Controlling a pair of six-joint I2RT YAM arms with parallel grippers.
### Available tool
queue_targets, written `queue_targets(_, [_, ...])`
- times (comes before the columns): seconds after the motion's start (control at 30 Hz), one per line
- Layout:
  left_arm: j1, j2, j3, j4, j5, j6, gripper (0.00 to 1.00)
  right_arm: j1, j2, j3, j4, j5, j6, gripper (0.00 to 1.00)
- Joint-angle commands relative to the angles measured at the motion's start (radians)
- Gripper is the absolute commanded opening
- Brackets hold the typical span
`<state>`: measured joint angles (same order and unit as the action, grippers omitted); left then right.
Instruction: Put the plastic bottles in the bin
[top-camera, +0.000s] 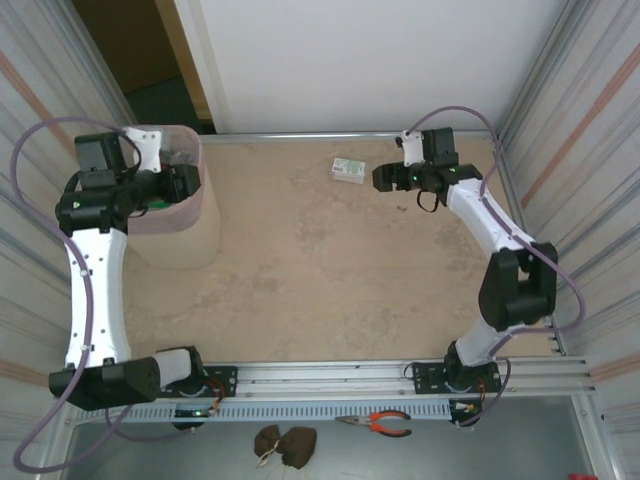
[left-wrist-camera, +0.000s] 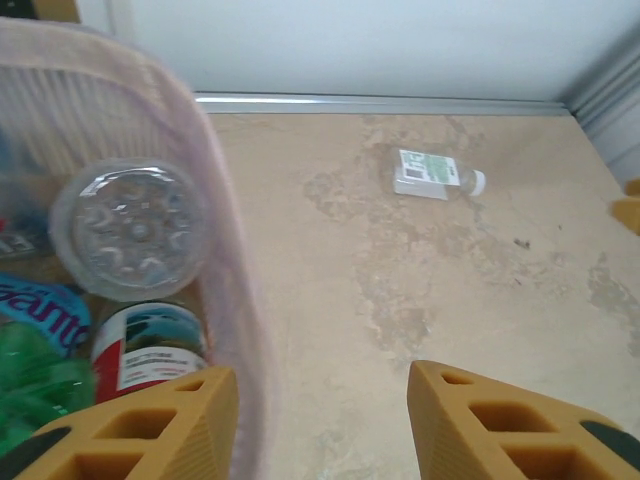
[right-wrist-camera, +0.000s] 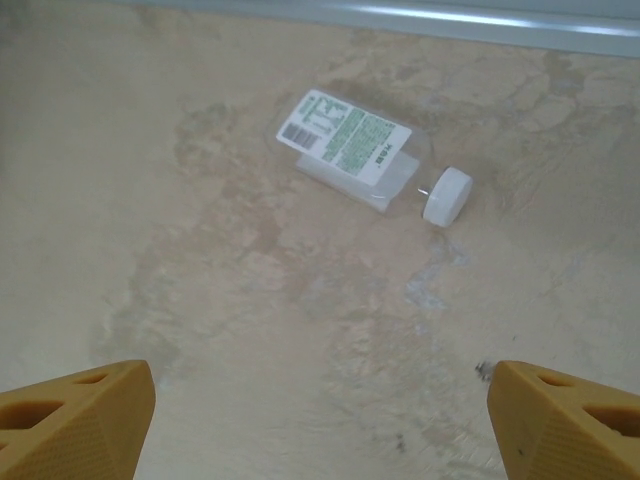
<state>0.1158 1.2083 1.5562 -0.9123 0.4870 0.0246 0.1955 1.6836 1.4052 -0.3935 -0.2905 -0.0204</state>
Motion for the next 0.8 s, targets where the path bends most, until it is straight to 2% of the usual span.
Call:
queue_targets(0.0, [-0.02,-0.044,-0.027,0.05,0.025,-0.016,0.49,-0.013,0.105,0.083,-0.029,-0.056,-0.294,0.85])
queue_targets(0.13, [-0.033,-0.051,-0.046,0.076,0.044,-0.029,0.49,-0.015,0.244,0.178,-0.03,-0.066,-0.49,0.85])
queue_targets(0.27, [-0.04,-0.053,-0.06,0.094,0.045,-0.035,0.49,-0.018,0.377,0.285,-0.02,-0.064,-0.614,0.87])
queue_targets(0.47, [-0.047,-0.064,-0.088,0.145,0.054,-0.052,0.51,-0.022,0.563,0.459,-0.003,-0.129,-0.695,0.91])
queue_targets(0.77, [-0.083,-0.054,-0.093,0.19,0.053,-0.071,0.51,-0.013,0.818,0.769,-0.031,-0.155,-0.785,0.97])
